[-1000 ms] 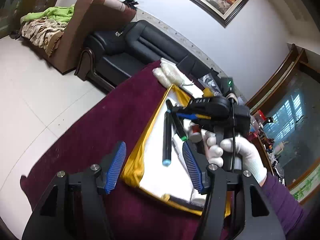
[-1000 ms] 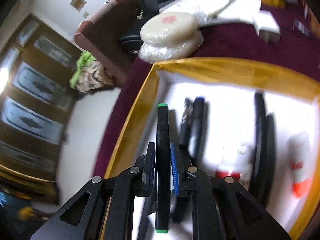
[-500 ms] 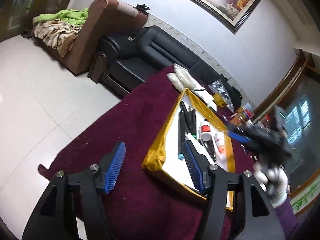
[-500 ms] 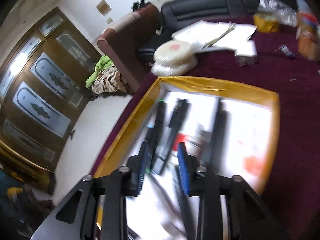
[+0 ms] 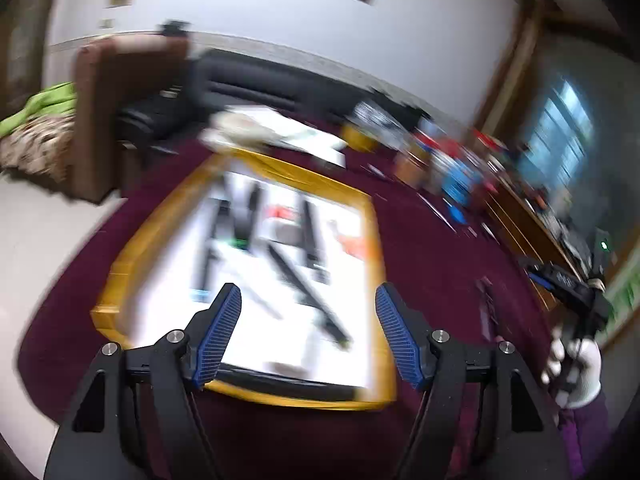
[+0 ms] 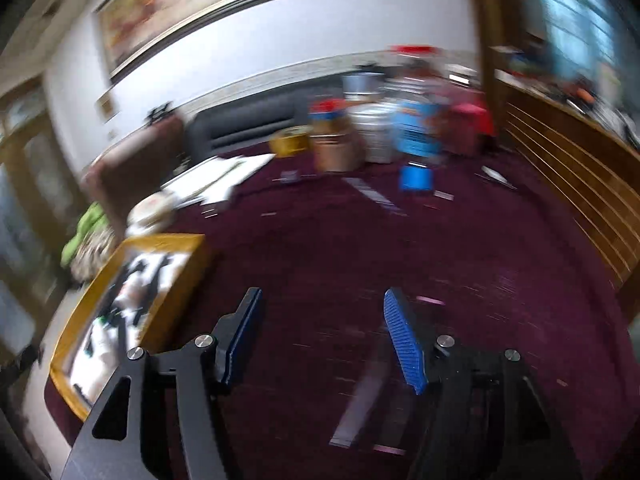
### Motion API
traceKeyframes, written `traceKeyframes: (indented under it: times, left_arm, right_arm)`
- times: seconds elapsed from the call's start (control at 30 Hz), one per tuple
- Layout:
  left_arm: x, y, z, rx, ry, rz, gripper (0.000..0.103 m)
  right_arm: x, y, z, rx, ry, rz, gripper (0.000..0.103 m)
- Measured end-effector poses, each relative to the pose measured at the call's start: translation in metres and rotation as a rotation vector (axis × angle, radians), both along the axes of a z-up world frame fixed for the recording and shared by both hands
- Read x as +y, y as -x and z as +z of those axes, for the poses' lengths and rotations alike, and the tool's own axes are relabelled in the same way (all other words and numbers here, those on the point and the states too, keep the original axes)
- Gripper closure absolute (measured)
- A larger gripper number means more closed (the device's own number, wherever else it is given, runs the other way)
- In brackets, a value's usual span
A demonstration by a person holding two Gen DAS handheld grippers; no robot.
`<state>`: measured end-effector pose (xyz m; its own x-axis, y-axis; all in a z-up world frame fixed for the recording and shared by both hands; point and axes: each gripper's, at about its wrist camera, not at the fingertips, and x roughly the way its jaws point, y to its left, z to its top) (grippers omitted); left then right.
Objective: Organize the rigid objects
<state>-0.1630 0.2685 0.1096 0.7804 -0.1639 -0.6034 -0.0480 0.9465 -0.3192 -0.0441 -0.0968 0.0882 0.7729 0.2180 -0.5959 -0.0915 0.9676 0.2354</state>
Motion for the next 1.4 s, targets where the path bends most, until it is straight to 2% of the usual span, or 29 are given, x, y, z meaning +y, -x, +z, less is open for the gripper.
traceKeyframes:
  times: [0.17, 0.37, 0.47, 0.67, 0.83, 1.1, 1.4]
  left_arm:
    - [-0.076, -0.026, -0.004, 0.067, -0.002, -0.178, 0.034]
    - [-0.138, -0.041, -0.002, 0.106, -0.070, -0.272, 0.034]
    - [-0.158, -0.044, 0.002, 0.110, -0.149, -0.269, 0.034]
    - [-0.180, -0.046, 0.008, 0.090, -0.386, -0.187, 0.034]
    - [-0.181, -0.051, 0.007, 0.088, -0.492, -0.126, 0.034]
    - [-0.183, -0.057, 0.001, 0.106, -0.572, -0.086, 0.034]
    - [-0.185, -0.061, -0.010, 0.136, -0.573, -0.108, 0.034]
  right_arm:
    - [-0.085, 0.008, -0.024, 0.054, -0.111, -0.144, 0.046]
    - [-0.115, 0.010, -0.047, 0.128, -0.171, -0.125, 0.046]
    - [-0.114, 0.007, -0.049, 0.128, -0.191, -0.085, 0.046]
    - [-0.092, -0.019, -0.054, 0.138, -0.180, -0.011, 0.046]
    - [-0.085, -0.029, -0.064, 0.106, -0.139, -0.017, 0.046]
    - [-0.100, -0.030, -0.078, 0.103, -0.183, -0.046, 0.046]
    - [-0.102, -0.034, -0.082, 0.129, -0.189, -0.048, 0.046]
